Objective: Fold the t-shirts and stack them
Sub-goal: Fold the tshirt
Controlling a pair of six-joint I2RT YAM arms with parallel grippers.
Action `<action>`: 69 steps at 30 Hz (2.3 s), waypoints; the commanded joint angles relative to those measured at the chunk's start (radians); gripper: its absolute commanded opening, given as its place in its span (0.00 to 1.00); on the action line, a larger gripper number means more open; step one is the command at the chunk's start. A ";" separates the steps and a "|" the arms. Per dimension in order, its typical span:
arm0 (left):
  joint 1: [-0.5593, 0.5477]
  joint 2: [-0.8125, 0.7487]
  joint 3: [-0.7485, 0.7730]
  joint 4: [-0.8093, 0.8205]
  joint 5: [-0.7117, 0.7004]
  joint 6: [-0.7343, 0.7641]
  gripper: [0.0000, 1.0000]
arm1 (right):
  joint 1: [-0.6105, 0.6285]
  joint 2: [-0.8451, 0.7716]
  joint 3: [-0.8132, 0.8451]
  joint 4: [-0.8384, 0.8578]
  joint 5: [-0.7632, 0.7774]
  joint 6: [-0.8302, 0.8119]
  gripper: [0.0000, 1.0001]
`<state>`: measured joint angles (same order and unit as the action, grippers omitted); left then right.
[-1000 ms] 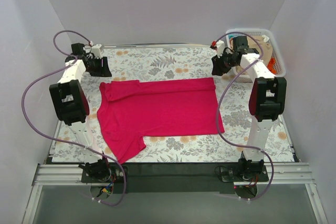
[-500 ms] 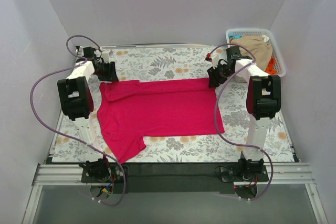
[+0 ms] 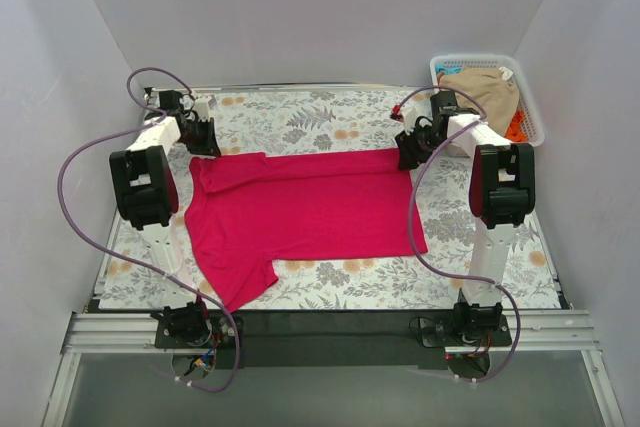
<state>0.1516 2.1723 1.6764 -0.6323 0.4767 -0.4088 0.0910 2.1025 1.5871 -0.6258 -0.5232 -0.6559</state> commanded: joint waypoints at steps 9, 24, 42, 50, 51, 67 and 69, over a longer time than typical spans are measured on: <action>-0.003 -0.279 -0.144 -0.108 0.134 0.137 0.00 | 0.000 -0.081 -0.022 -0.064 -0.006 -0.074 0.31; -0.004 -0.534 -0.527 -0.311 0.197 0.530 0.00 | 0.000 -0.128 -0.036 -0.118 0.012 -0.132 0.15; -0.039 -0.565 -0.544 -0.217 0.188 0.460 0.39 | 0.000 -0.141 -0.007 -0.153 -0.023 -0.113 0.23; -0.138 -0.482 -0.491 -0.024 0.105 0.249 0.47 | 0.000 -0.113 0.017 -0.153 -0.038 -0.073 0.25; -0.189 -0.471 -0.488 0.011 0.085 0.220 0.47 | 0.000 -0.114 0.017 -0.152 -0.040 -0.070 0.25; -0.296 -0.434 -0.468 0.019 0.031 0.261 0.00 | 0.000 -0.136 -0.015 -0.152 -0.029 -0.083 0.25; -0.311 -0.450 -0.486 -0.024 0.056 0.304 0.00 | 0.001 -0.131 -0.012 -0.153 -0.029 -0.083 0.25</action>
<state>-0.1337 1.8000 1.1931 -0.6022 0.4713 -0.1722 0.0910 1.9976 1.5688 -0.7635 -0.5346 -0.7364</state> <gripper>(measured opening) 0.019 0.251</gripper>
